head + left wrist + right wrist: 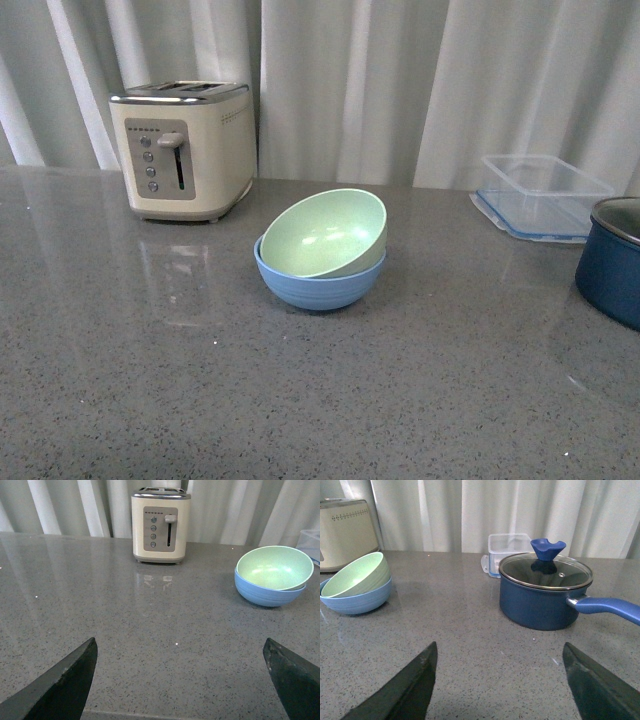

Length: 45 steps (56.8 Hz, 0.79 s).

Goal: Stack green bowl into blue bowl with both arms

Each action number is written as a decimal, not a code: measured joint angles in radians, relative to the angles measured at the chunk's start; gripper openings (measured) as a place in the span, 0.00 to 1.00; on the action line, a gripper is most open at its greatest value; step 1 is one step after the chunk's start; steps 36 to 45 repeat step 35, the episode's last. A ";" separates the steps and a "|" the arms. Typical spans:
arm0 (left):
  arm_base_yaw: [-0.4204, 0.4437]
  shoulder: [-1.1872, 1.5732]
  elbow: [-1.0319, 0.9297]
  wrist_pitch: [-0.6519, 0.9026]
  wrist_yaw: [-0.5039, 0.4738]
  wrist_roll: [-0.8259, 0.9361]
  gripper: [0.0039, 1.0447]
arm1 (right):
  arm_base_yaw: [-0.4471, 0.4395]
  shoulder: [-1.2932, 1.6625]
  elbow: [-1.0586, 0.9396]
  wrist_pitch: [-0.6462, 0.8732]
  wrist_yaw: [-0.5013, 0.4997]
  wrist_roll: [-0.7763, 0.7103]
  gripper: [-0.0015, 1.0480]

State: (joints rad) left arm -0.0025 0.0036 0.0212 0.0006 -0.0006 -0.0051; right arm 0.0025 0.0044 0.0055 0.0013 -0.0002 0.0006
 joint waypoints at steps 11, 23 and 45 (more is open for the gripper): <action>0.000 0.000 0.000 0.000 0.000 0.000 0.94 | 0.000 0.000 0.000 0.000 0.000 0.000 0.90; 0.000 0.000 0.000 0.000 0.000 0.000 0.94 | 0.000 0.000 0.000 0.000 0.000 0.000 0.90; 0.000 0.000 0.000 0.000 0.000 0.000 0.94 | 0.000 0.000 0.000 0.000 0.000 0.000 0.90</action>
